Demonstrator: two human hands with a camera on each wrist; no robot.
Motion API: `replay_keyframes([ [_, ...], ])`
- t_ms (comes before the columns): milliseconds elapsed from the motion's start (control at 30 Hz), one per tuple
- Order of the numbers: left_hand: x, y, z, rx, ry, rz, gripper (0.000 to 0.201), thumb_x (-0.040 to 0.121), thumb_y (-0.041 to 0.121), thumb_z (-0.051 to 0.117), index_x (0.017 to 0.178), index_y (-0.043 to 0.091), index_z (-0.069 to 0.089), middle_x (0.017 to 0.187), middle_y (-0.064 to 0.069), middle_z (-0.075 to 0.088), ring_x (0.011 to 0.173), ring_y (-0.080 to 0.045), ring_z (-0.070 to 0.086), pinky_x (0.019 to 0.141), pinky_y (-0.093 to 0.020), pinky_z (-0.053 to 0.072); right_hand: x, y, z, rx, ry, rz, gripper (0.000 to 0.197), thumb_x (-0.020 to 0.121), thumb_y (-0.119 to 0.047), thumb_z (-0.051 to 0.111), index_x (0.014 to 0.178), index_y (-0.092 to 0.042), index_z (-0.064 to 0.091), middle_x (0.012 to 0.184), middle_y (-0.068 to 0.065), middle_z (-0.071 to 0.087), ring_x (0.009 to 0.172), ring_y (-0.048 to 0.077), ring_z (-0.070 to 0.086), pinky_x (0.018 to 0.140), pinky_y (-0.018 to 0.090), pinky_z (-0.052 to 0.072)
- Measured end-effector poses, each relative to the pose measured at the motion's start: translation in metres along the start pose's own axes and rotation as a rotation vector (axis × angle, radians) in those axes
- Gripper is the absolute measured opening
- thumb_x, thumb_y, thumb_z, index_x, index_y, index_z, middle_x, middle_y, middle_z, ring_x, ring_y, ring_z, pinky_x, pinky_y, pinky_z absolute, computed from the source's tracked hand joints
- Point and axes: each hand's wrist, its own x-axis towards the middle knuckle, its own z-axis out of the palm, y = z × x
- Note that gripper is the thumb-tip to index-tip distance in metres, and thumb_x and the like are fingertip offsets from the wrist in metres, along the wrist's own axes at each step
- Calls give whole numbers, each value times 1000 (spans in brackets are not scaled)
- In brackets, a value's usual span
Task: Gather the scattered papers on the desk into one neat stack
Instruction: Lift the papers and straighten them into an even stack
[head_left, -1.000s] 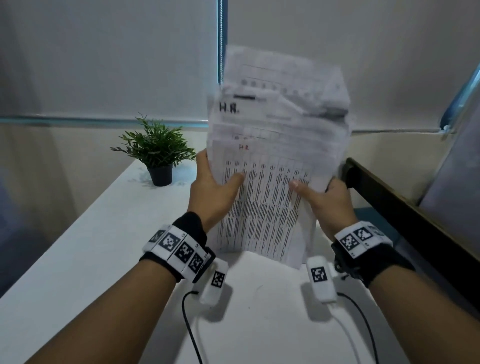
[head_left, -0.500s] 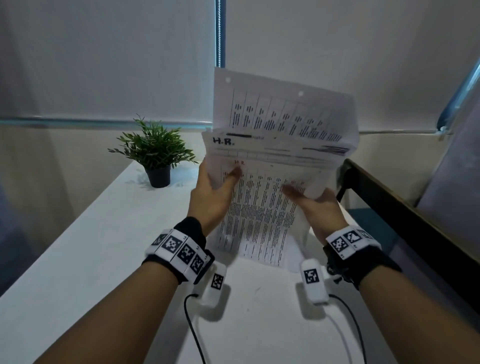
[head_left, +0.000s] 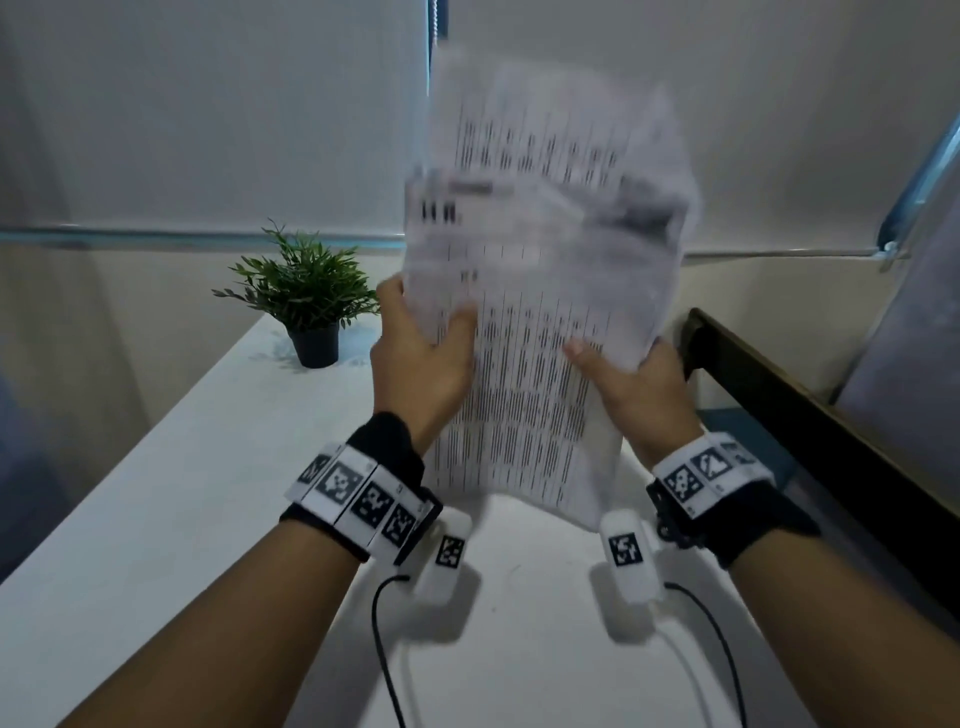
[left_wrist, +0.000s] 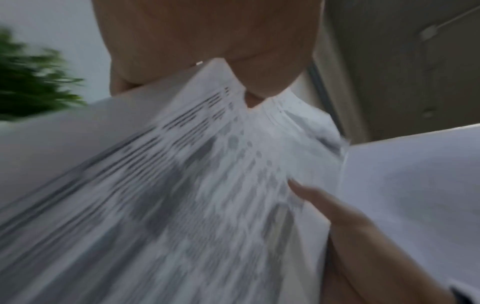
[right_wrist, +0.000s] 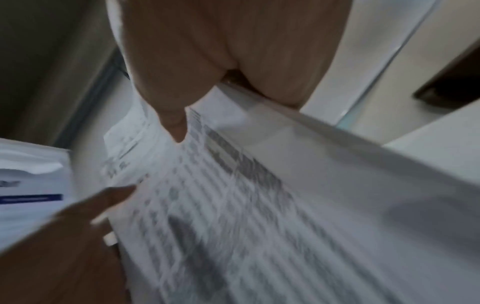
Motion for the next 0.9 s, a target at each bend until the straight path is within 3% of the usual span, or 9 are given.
replay_keyframes([
  [133,-6,-13,-10,-2,-51,-25,53,93,35,74,136,26,45,107,27,65,91,17,65,73,-3,49,-7,20,-10,-30,-65,56,32,82,-39,84,111,-27,77,108,-2,82,102,17,78,97,54,60],
  [267,1,-15,-7,-55,-31,-19,47,92,37,74,132,29,51,107,30,67,90,25,63,79,-5,49,3,17,-5,28,-52,44,26,81,-36,85,104,-25,80,107,6,82,103,28,78,97,58,58],
  [400,8,-3,-6,-93,11,-23,48,96,35,70,138,25,51,118,18,69,102,11,66,96,-26,58,9,-2,1,43,25,-39,9,93,-17,77,102,-15,79,100,11,82,97,31,79,93,57,61],
  [467,15,9,-11,-118,31,32,48,98,32,67,142,22,49,117,19,69,100,13,67,92,-20,58,16,-17,-2,75,25,-81,20,93,-19,77,110,-9,78,103,10,82,98,29,79,92,54,62],
  [533,18,14,-16,-115,15,67,52,99,31,66,145,23,45,117,24,66,98,19,64,87,-12,55,20,-24,-8,140,-25,-87,37,87,-27,82,117,-7,75,110,13,80,103,32,78,95,54,61],
  [633,10,-4,-20,-83,-67,-7,72,95,38,69,156,30,31,135,11,63,107,12,60,93,-22,54,11,-5,-10,169,-51,1,54,67,-42,95,111,-16,78,112,13,81,107,35,76,98,59,58],
  [767,-7,-39,-14,-42,-197,-120,63,92,37,74,146,29,42,125,15,68,109,4,65,104,-41,56,-5,22,-9,163,-13,72,24,71,-30,93,93,-31,84,103,2,83,104,24,78,104,56,55],
  [833,-6,-45,-13,-41,-205,-128,51,91,34,77,135,30,50,120,18,69,109,2,66,103,-40,56,-4,19,-8,132,-7,86,14,85,-15,84,90,-28,83,100,0,84,102,21,78,105,56,55],
  [900,3,-44,-15,-25,-185,-99,44,91,32,77,130,28,55,119,12,71,110,-5,68,99,-38,57,0,5,-7,166,-36,103,11,87,-23,80,98,-22,81,105,7,83,104,29,78,102,58,56],
])
